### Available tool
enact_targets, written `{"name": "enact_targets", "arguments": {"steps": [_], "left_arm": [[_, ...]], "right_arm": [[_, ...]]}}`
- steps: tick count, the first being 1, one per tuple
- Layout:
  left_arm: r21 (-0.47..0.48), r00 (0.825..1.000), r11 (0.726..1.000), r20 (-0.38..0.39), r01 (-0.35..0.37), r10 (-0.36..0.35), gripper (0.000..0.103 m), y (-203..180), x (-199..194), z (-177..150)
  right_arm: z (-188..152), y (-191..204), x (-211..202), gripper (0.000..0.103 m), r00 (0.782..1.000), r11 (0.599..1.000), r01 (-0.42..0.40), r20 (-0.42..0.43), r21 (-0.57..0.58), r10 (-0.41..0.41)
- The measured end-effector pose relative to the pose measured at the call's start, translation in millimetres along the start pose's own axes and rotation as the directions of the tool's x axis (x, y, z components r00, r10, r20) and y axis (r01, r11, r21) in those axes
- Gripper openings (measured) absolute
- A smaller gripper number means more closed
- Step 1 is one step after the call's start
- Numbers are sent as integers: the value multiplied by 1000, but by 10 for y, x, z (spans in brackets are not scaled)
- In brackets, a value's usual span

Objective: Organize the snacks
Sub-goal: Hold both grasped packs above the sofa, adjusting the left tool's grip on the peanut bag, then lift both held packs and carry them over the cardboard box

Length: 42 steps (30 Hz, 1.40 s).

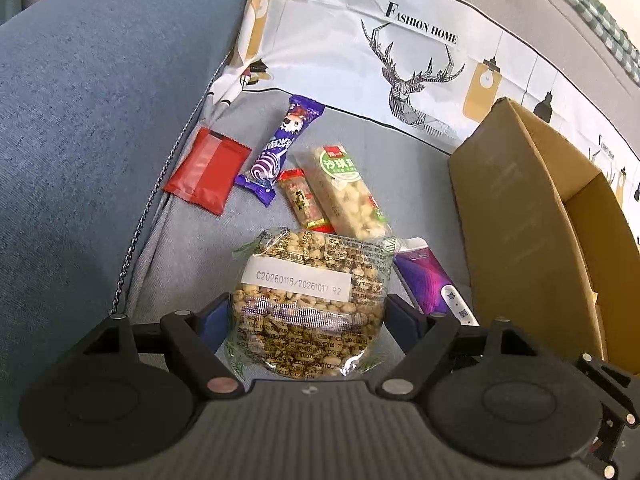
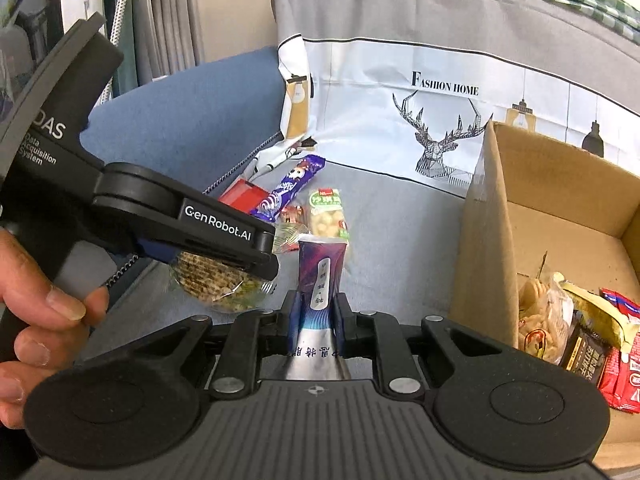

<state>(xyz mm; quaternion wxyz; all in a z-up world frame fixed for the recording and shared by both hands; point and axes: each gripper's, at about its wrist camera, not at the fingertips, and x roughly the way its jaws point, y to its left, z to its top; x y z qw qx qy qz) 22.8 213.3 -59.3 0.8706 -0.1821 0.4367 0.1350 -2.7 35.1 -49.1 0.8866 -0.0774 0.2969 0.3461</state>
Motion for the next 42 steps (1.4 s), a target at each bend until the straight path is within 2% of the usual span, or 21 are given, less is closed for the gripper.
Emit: {"name": "enact_targets", "arguments": {"steps": [6,12,17,26,35,42], "left_arm": [[-15,1000,1000,22,-3,3,84,19,-39,24],[-36,996,999,94,3,0,84,45,-158,62],[-33,985,999,172,-6,11,84,27,-287,99],[-31,955,999,293,43,-33,84,-120,-477,119],[47,929,991,346,123,-132,84,-581,-497,116],[164,891,971,392,175,-227,84,-1055,-540,12]], "right_arm": [[11,-12,-38,15,1000,1000,1,27,4,-1],[43,-36,-143,14,996,1000,4,92,11,-5],[92,-104,-262,14,989,1000,-3,148,27,-1],[184,-311,-471,14,974,999,6,225,54,-18],[242,-741,-705,14,959,989,48,271,140,-85],[248,-1139,-881,14,941,971,107,295,215,-169]]}}
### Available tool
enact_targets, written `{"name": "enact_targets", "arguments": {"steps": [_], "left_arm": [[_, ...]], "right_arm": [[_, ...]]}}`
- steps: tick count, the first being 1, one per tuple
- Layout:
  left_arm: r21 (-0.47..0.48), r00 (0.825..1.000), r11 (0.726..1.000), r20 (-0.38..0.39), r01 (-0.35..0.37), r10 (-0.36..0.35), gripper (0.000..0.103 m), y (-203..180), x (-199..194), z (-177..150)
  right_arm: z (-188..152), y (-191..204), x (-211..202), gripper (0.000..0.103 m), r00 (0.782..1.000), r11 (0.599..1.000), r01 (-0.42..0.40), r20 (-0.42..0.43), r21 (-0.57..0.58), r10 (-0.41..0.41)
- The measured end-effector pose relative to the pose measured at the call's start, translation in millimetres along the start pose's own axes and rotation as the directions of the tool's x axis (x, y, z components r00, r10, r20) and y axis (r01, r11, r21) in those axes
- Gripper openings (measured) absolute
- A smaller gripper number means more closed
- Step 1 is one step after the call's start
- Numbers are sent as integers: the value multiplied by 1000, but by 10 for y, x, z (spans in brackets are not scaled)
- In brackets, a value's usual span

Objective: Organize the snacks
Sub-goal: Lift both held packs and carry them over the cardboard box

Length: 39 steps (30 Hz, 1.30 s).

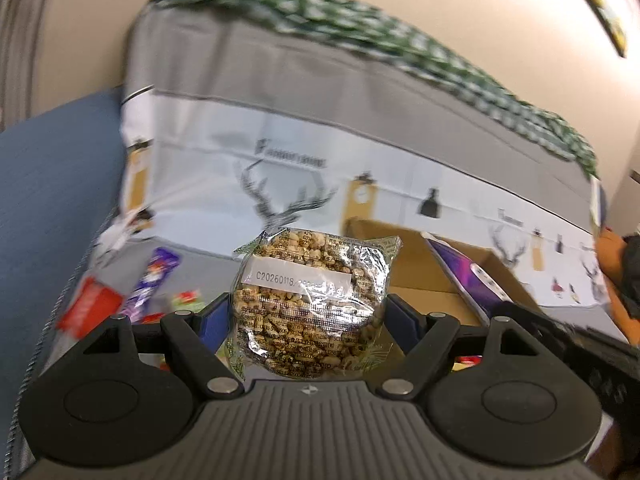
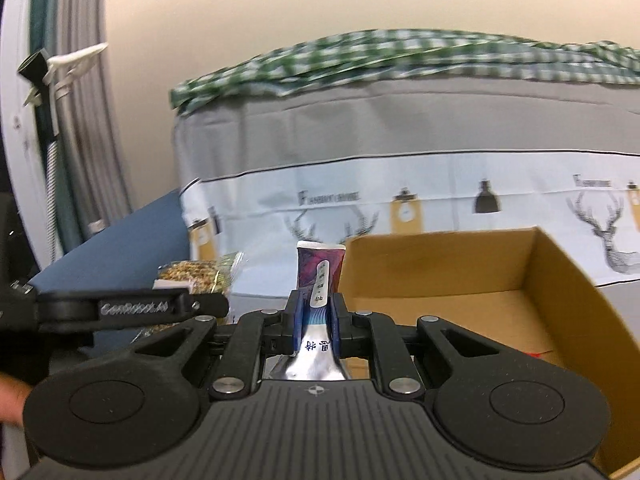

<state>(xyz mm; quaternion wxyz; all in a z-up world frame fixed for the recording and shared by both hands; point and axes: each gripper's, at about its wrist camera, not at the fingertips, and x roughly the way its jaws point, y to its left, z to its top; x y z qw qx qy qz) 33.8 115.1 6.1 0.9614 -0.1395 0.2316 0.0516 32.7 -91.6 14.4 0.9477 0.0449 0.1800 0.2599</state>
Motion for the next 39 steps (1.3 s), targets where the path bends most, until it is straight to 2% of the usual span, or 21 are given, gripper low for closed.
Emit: {"name": "enact_targets", "arguments": {"steps": [6,11,19,39], "left_arm": [[64,995,994,17,92,-93,84,-430,31,-107],[113,989,983,25,145,-149,84,-743,35,-203],[155,977,966,8,209,-213,84,-1048,97,-317],[124,969,961,-25,246,-245,84,-1130,201,-363]], "right_arm": [[88,-335,-67,14,997,996,78,26,48,-79],[138,-560,-161,14,984,986,160,67,51,-163],[122,-876,-201,14,964,963,257,54,86,-262],[74,-972,-165,14,956,954,284,42,94,-289]]}}
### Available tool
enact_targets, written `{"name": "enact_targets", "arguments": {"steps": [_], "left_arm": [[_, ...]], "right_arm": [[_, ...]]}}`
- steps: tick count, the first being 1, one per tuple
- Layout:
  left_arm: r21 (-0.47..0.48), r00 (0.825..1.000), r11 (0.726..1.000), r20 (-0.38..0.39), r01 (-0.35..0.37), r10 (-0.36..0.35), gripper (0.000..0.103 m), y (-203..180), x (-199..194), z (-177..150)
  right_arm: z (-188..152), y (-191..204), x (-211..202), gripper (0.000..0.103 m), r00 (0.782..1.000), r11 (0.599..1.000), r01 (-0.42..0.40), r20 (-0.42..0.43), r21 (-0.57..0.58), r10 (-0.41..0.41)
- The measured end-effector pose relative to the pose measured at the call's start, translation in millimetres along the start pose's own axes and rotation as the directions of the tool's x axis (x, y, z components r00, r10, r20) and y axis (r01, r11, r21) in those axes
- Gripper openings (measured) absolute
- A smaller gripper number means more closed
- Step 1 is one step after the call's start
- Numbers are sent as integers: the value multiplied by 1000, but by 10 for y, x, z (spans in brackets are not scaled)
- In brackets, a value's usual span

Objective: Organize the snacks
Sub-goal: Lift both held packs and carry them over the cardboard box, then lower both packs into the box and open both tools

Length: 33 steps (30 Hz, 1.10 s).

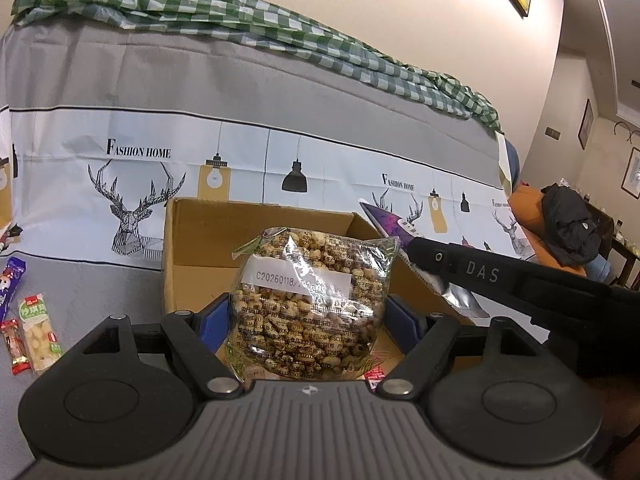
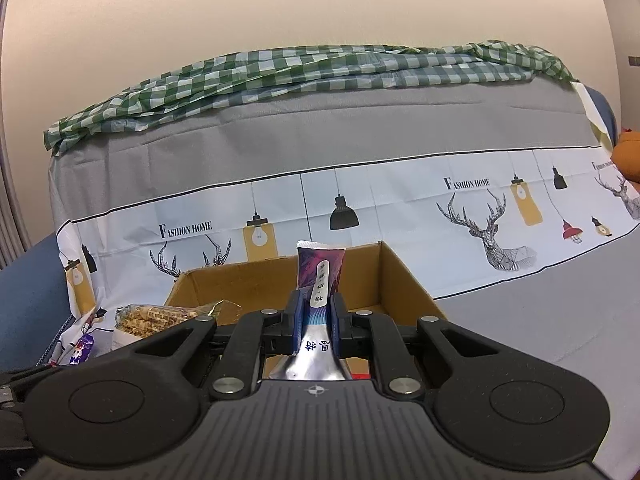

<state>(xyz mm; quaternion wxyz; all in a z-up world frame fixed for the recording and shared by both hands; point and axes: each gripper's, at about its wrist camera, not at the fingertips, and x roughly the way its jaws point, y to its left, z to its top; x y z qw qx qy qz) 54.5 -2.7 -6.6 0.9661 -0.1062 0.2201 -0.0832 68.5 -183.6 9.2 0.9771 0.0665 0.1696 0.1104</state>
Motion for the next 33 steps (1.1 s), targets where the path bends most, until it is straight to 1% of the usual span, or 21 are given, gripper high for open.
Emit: {"name": "enact_targets", "arguments": {"steps": [15,18,20,21,22,23,24,25,26,27,29,30,32,33], "left_arm": [[-62,1000,998,-7,7,-8,84,40,74,10],[-80,998,996,-48,27,-30,91,62,129,15],[-79,999,997,-50,6,-10,94,66,132,12],[-74,999,997,-53,-2,-2,94,76,131,13],[-78,998,997,-56,-1,-3,94,91,131,16],[-87,999,996,-52,4,-8,94,112,122,18],[-97,999,995,-37,9,-12,94,145,100,8],[-99,1000,995,-23,8,-10,91,165,79,3],[-99,1000,995,-13,1,-2,85,186,56,-2],[-99,1000,995,-13,-6,5,82,218,41,-2],[-117,1000,993,-24,-13,10,67,317,5,1],[-130,999,991,-34,-14,10,62,370,-13,-2],[-159,999,987,-47,-30,23,46,496,-77,-5],[-170,998,985,-48,-39,31,43,564,-120,-2]], "right_arm": [[-8,40,-10,14,1000,1000,11,18,9,-12],[3,49,-4,15,1000,1000,7,11,19,-7],[5,45,-7,17,1000,999,25,12,33,-26],[9,36,-6,17,999,998,38,14,40,-38],[19,17,2,22,999,998,40,9,55,-40],[28,-8,15,30,999,996,39,0,77,-39],[32,-28,19,33,999,994,42,-6,99,-41],[31,-37,21,35,999,993,45,-7,113,-45],[29,-33,26,35,999,992,46,-10,116,-46],[24,-25,34,36,999,992,46,-15,121,-45],[16,5,43,36,999,990,40,-23,136,-37],[12,35,44,36,999,990,37,-22,134,-34],[-1,108,42,36,999,991,35,-21,130,-32],[-6,137,35,36,999,991,31,-21,133,-28]]}}
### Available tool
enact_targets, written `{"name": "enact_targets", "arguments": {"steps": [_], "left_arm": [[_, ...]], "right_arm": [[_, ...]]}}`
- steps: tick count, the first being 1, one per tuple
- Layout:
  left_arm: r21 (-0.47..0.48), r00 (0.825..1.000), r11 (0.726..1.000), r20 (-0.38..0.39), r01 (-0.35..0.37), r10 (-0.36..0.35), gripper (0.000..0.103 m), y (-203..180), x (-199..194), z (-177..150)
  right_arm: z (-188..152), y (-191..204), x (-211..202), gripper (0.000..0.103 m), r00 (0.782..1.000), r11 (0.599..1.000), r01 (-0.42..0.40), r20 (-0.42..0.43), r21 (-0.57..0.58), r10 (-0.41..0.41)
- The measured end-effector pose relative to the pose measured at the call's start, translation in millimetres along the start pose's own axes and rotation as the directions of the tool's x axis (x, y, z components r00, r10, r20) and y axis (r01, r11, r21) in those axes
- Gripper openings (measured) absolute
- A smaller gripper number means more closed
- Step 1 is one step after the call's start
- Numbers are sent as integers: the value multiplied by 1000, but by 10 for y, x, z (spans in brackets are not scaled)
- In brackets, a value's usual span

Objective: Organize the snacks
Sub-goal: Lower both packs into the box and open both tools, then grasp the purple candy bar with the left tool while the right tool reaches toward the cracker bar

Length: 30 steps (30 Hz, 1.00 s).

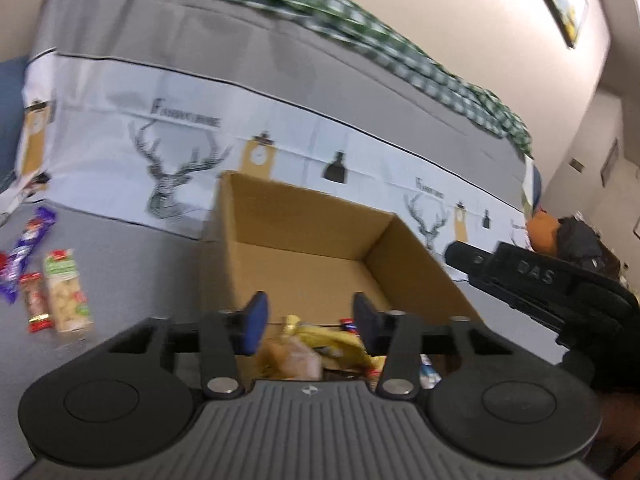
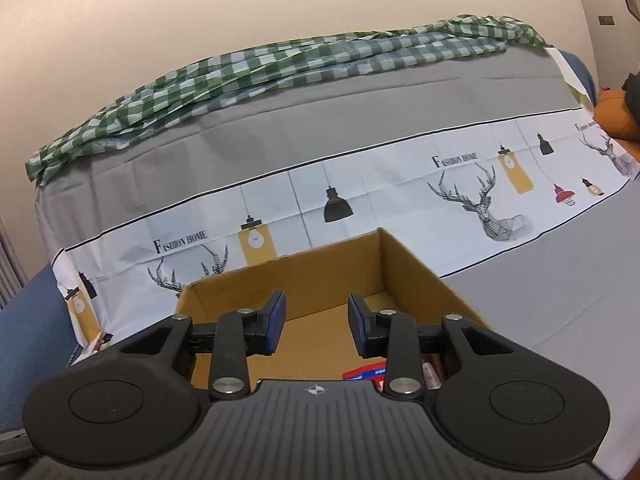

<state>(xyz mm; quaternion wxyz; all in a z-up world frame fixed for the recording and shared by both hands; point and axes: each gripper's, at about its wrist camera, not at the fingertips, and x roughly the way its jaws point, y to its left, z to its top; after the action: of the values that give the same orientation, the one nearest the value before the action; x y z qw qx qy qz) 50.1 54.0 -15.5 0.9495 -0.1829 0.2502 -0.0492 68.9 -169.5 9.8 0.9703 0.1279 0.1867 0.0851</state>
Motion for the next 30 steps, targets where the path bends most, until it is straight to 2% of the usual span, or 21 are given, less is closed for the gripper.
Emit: {"name": "enact_targets", "arguments": {"steps": [4,9,13,17,21,23,24,27,30], "left_arm": [[-47,1000,999,-2,-24,23,25,269,-183,68],[-74,998,996,-50,-46,42,25,565,-318,191],[-50,993,995,-84,-82,78,25,776,-254,501],[-23,990,991,-54,-132,130,29,997,-120,793],[-19,981,981,-40,-193,192,29,1337,35,747],[-11,963,968,-106,-250,247,29,1523,140,695],[-34,955,959,-114,-281,275,29,1626,159,717],[-164,953,940,-112,-298,282,29,1958,154,780],[-214,938,914,-122,-344,324,29,2166,162,796]], "right_arm": [[-65,175,-30,36,1000,1000,-21,-2,-11,21],[-177,458,-53,36,998,997,-65,-16,-40,65],[-284,722,-75,36,991,989,-129,-33,-74,127],[-357,921,-95,35,982,978,-185,-41,-94,182],[-464,1097,-67,35,975,968,-219,-77,-120,210],[-516,1185,-54,35,969,961,-238,-95,-140,227],[-540,1231,-47,35,966,956,-250,-104,-151,236],[-624,1377,-23,35,954,939,-290,-138,-185,267],[-649,1539,-15,35,940,918,-333,-161,-218,303]]}}
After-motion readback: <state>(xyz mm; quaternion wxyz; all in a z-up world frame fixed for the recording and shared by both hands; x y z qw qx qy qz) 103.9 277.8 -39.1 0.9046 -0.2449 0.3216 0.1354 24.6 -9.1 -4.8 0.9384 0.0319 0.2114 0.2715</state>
